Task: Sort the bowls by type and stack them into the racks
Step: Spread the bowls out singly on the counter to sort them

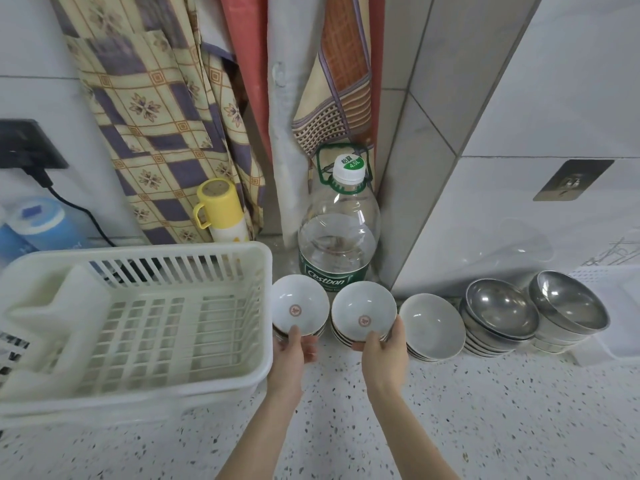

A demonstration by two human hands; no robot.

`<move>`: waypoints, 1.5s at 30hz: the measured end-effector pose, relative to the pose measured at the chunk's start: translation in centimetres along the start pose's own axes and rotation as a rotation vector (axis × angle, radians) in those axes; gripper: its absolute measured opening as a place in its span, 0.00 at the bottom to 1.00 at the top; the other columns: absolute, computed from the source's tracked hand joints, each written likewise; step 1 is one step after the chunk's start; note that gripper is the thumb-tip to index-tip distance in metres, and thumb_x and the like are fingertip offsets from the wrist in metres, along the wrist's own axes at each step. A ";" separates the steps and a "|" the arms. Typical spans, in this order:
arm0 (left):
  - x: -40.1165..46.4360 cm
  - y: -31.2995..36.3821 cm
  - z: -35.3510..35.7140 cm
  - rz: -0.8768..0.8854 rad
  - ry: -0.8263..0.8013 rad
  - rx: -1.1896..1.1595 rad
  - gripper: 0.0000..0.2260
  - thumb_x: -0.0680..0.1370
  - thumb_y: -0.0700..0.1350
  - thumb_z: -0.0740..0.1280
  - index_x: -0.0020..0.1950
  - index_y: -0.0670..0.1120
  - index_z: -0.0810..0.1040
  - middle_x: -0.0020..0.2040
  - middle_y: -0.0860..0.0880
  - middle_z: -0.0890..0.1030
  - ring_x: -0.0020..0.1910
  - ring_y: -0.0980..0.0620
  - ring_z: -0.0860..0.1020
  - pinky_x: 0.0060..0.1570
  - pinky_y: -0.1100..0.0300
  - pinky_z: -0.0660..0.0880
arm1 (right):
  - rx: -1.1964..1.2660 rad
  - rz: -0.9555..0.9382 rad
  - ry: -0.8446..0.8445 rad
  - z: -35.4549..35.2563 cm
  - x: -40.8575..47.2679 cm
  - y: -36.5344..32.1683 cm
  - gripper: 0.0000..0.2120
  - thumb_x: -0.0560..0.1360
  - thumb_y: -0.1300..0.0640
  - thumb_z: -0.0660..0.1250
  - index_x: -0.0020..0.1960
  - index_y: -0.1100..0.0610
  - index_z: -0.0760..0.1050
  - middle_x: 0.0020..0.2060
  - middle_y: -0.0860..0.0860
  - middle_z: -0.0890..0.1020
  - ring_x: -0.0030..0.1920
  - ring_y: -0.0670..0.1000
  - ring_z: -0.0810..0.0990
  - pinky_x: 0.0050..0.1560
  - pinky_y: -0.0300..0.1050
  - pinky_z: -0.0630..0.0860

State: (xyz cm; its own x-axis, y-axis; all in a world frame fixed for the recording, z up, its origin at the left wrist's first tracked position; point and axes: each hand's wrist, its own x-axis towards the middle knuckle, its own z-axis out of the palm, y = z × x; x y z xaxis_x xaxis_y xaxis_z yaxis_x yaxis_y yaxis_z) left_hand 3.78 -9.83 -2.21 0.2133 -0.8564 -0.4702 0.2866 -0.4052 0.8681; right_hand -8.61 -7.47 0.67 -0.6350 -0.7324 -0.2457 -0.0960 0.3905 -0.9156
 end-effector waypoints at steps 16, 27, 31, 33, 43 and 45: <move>-1.2 -0.3 0.3 0.270 -0.194 -0.048 0.28 0.82 0.36 0.60 0.75 0.63 0.61 0.33 0.48 0.80 0.29 0.52 0.74 0.30 0.60 0.75 | 0.041 -0.235 0.024 -5.0 -2.8 -1.2 0.29 0.79 0.64 0.53 0.73 0.39 0.60 0.34 0.43 0.82 0.36 0.44 0.83 0.37 0.48 0.75; -7.7 -2.5 -1.9 0.195 -0.260 -0.041 0.30 0.82 0.37 0.62 0.72 0.69 0.62 0.32 0.45 0.80 0.29 0.51 0.76 0.31 0.58 0.76 | 0.310 -0.136 0.060 -8.8 -6.5 2.2 0.29 0.78 0.66 0.55 0.68 0.36 0.66 0.34 0.53 0.83 0.33 0.47 0.82 0.27 0.37 0.73; -9.8 -4.6 -4.2 0.131 -0.205 -0.002 0.29 0.82 0.36 0.61 0.69 0.69 0.63 0.30 0.42 0.80 0.28 0.50 0.76 0.30 0.58 0.76 | 0.245 -0.080 -0.004 -9.7 -7.9 5.0 0.27 0.79 0.66 0.55 0.71 0.42 0.66 0.33 0.55 0.83 0.31 0.49 0.80 0.28 0.41 0.71; -10.4 -5.4 -5.2 0.090 -0.175 0.001 0.28 0.82 0.35 0.60 0.69 0.68 0.63 0.30 0.41 0.80 0.27 0.49 0.76 0.30 0.58 0.76 | 0.196 -0.040 -0.023 -9.7 -8.5 6.4 0.26 0.78 0.66 0.55 0.69 0.42 0.67 0.29 0.57 0.82 0.27 0.48 0.77 0.28 0.41 0.70; -9.2 -6.0 -7.2 -0.029 -0.092 0.105 0.28 0.82 0.35 0.60 0.75 0.61 0.60 0.30 0.42 0.81 0.27 0.50 0.76 0.29 0.56 0.75 | 0.136 0.184 -0.096 -7.4 -7.7 8.6 0.26 0.77 0.67 0.56 0.69 0.44 0.67 0.26 0.56 0.81 0.23 0.45 0.73 0.33 0.44 0.72; -8.9 -5.9 -7.3 -0.036 -0.099 0.115 0.28 0.82 0.36 0.60 0.75 0.62 0.60 0.30 0.43 0.80 0.27 0.50 0.77 0.28 0.57 0.75 | 0.139 0.206 -0.102 -6.8 -7.1 8.7 0.26 0.77 0.67 0.57 0.67 0.42 0.67 0.26 0.56 0.81 0.25 0.48 0.74 0.33 0.44 0.72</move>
State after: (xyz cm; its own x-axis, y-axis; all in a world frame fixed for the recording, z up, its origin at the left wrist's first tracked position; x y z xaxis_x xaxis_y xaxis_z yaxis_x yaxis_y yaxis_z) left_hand 6.99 2.49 -4.30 0.1105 -0.8658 -0.4881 0.1826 -0.4651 0.8662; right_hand -10.16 4.95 -3.33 -0.5490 -0.7009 -0.4554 0.1379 0.4614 -0.8764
